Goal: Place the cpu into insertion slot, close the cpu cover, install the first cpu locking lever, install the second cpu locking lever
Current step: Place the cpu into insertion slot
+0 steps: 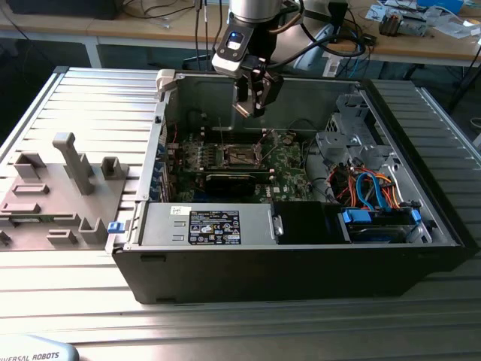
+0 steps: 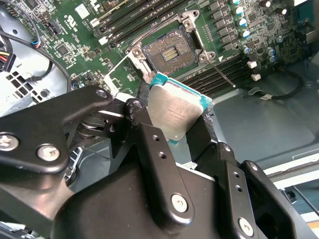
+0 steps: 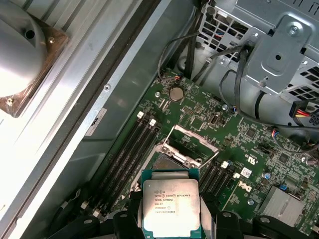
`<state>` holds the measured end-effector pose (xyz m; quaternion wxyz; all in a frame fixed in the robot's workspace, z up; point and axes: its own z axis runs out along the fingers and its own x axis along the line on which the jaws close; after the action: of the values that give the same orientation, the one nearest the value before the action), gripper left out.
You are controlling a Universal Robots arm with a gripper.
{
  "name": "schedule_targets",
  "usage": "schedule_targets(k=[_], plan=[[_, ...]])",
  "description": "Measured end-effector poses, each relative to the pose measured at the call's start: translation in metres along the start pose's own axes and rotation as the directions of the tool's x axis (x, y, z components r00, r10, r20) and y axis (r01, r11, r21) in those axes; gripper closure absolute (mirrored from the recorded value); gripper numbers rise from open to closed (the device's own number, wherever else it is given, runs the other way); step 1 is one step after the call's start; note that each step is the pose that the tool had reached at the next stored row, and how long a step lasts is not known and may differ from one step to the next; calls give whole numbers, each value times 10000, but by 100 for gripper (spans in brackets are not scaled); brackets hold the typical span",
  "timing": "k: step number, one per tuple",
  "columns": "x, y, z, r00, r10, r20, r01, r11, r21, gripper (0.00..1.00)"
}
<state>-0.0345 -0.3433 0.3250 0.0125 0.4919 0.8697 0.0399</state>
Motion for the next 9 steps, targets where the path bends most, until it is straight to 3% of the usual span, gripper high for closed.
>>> schedule_targets(k=[9], plan=[[0, 0, 1, 10000, 58, 5, -58, 10000, -2, 46]])
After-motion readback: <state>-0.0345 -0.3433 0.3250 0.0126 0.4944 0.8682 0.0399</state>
